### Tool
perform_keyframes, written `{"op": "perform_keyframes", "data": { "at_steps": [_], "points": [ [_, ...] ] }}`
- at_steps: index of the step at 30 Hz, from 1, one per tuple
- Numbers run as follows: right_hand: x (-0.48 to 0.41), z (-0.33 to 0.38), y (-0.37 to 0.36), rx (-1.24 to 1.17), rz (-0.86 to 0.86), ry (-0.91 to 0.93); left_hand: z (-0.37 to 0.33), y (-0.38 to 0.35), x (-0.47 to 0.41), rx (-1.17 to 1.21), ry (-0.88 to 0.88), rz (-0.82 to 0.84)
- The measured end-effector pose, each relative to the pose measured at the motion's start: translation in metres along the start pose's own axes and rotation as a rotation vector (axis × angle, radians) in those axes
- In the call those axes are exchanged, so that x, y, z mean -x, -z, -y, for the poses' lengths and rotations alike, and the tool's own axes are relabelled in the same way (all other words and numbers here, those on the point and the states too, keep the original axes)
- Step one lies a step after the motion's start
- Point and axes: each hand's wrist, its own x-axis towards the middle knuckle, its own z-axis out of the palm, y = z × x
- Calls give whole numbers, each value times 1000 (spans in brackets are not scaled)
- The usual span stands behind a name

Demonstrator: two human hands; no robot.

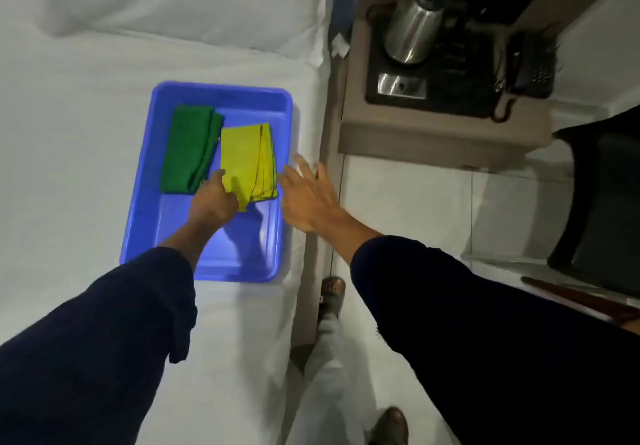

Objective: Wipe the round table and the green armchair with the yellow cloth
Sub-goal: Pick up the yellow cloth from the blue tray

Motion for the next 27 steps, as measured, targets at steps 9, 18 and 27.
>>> {"op": "perform_keyframes", "data": {
  "at_steps": [9,18,27],
  "points": [
    [-21,21,-26,39,94,123,4,-19,-44,652,498,-33],
    [27,-48,14,-438,-68,-234,-108,9,-33,644,161,-87],
    [174,-168,26,-1715,-157,-901,-268,-52,110,729,-158,721]
  ]
}}
